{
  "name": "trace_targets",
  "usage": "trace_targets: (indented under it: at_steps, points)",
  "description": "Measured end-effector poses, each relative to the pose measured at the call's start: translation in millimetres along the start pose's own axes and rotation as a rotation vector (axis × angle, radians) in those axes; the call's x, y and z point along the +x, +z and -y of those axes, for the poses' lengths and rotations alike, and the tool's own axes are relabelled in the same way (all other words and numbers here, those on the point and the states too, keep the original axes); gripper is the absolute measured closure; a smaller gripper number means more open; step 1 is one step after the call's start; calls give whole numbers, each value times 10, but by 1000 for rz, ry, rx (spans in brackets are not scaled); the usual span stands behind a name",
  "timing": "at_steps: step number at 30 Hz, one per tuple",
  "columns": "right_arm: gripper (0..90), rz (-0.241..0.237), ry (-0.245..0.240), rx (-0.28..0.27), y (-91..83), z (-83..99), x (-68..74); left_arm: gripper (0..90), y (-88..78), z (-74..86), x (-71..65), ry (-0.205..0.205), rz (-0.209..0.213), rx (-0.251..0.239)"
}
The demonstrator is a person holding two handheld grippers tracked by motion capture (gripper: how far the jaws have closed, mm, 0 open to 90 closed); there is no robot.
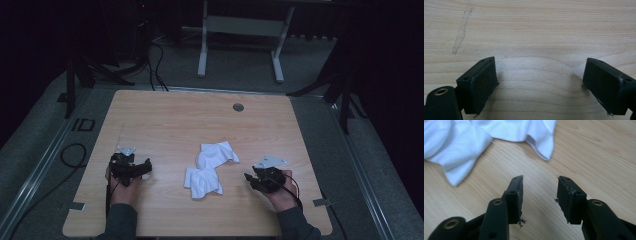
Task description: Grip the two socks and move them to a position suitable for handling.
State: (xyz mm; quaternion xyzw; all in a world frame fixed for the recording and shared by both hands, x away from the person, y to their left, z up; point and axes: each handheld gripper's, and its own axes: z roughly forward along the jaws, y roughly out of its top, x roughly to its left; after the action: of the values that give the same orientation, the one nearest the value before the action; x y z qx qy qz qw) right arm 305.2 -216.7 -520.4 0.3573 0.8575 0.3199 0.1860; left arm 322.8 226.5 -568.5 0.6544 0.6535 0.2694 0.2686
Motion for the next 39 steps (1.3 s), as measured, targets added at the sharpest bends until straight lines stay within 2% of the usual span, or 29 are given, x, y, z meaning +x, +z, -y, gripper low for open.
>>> trace_targets:
  at_steps: [16,32,39]
  points:
    - [650,-57,-86,8,83,-227,274,119,0,0,0,0,0,0]
    - [656,-122,-169,27,253,-400,590,119,1,0,-1,-1,0,-1]
    - [677,-169,-188,37,336,-472,724,119,1,0,-1,-1,0,-1]
